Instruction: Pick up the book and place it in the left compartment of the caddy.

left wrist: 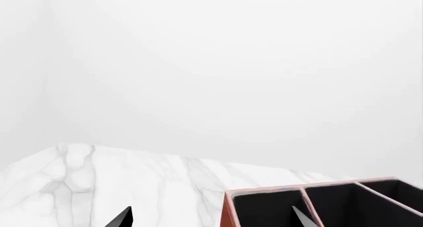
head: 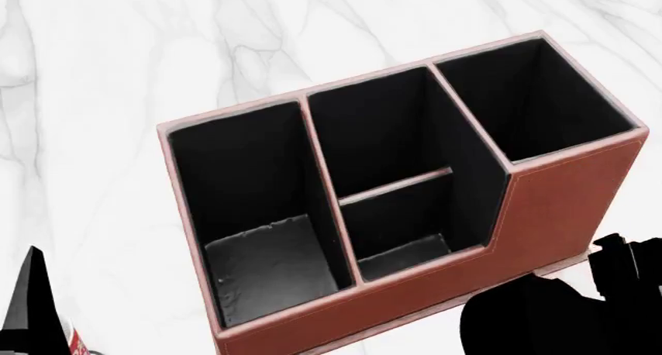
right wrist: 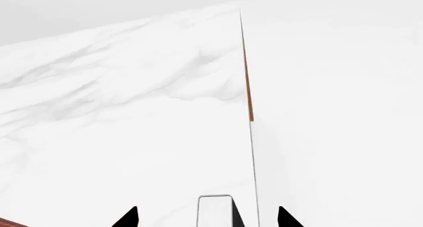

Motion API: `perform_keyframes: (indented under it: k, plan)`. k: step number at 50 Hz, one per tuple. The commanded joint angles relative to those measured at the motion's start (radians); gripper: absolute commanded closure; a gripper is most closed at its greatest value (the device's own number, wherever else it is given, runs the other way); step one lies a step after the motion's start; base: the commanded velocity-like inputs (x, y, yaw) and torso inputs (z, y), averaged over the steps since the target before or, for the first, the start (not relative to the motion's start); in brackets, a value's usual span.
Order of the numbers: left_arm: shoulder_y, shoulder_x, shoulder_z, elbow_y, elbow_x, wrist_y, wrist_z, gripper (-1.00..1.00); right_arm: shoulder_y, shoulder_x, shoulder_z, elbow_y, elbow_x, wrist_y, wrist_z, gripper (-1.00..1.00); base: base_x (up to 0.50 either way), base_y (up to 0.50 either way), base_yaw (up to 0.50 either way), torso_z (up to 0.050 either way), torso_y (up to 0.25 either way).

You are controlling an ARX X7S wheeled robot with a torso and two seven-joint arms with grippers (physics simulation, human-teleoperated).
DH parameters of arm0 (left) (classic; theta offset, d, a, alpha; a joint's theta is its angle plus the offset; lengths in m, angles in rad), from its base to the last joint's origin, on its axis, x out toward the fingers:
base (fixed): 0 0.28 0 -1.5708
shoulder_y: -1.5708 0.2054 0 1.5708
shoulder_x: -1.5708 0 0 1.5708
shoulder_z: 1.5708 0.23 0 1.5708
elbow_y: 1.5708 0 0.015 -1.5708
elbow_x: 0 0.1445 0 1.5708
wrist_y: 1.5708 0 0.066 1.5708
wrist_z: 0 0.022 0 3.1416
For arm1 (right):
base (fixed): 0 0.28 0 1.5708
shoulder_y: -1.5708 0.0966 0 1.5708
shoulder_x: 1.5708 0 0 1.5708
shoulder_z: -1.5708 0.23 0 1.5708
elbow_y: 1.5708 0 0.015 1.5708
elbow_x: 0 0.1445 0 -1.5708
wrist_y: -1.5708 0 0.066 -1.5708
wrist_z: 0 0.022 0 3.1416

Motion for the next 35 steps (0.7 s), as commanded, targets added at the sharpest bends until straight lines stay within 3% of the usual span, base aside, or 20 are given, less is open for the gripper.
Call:
perform_keyframes:
  k: [1,35]
  plan:
    - [0.0,-0.006,-0.002,0.003,-0.011,0.001,-0.004,-1.0,-0.005,-0.001,0.003,0.056,0.01,-0.011,0.002,-1.0,0.0,0.0,0.0,0.0,0.0]
    - [-0.003,-0.017,0.004,-0.006,-0.019,0.014,-0.01,-1.0,-0.042,-0.001,-0.071,0.206,0.107,-0.145,0.002,-1.0,0.0,0.0,0.0,0.0,0.0]
